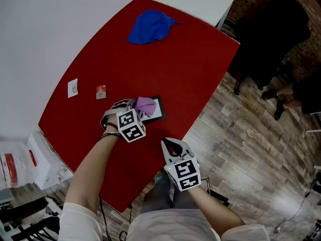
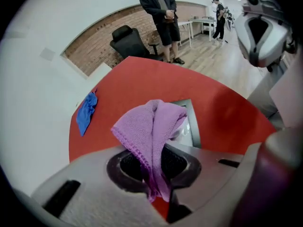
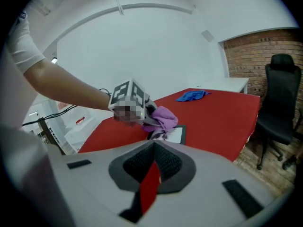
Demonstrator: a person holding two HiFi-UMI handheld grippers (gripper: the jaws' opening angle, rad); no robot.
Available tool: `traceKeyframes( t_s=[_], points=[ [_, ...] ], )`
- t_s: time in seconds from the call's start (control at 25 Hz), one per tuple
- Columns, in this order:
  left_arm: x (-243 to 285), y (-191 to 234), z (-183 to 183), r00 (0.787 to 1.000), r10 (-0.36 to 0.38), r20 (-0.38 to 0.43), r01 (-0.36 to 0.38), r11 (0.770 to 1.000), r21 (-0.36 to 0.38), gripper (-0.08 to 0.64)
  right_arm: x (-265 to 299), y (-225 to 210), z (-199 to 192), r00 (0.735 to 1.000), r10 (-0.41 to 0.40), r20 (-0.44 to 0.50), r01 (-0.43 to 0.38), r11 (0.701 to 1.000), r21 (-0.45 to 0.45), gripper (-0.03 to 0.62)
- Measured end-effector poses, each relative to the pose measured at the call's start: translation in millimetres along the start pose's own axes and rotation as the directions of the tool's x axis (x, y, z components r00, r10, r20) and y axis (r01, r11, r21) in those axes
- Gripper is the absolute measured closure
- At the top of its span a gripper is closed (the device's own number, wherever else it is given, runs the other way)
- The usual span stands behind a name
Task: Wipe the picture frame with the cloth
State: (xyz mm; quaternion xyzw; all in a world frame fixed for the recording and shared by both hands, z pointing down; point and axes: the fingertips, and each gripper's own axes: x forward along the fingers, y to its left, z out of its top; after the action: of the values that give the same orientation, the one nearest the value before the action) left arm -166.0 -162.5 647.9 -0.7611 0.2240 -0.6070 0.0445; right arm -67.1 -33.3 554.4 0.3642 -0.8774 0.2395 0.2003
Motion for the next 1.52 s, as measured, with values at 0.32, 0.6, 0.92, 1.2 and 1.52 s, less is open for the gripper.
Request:
traceKeyframes(
  t_s=[0.32, 0.6, 0.92, 1.2, 1.52],
  points=[
    [17, -2, 7, 0.999, -0.027, -0.035, 0.028, 1.000, 0.008, 0.495, -11, -14, -4, 1.000, -0.022, 0.009, 0.022, 1.000, 0.021, 0.588],
    [-9, -78, 14, 0.992, -0.125, -0.003, 0.125, 0.992, 0.028, 0.497, -2, -7, -1, 1.000, 0.011, 0.020, -0.012, 1.000, 0.018, 0.588],
    [-7, -63, 17, 0.996, -0.094, 0.008, 0.094, 0.995, -0.014, 0.497, -3, 4, -6, 0.999, 0.036, 0.005, -0.036, 0.999, 0.005, 0.588],
    [16, 6, 26, 0.999, -0.028, -0.026, 0.026, 0.997, -0.070, 0.497, -17, -1, -11, 1.000, 0.005, 0.000, -0.005, 1.000, 0.015, 0.588],
    [18, -24, 38, 0.997, -0.075, -0.017, 0.074, 0.997, -0.032, 0.497, -22, -17, -15, 1.000, -0.008, 0.004, 0.007, 0.999, 0.039, 0.588]
  ],
)
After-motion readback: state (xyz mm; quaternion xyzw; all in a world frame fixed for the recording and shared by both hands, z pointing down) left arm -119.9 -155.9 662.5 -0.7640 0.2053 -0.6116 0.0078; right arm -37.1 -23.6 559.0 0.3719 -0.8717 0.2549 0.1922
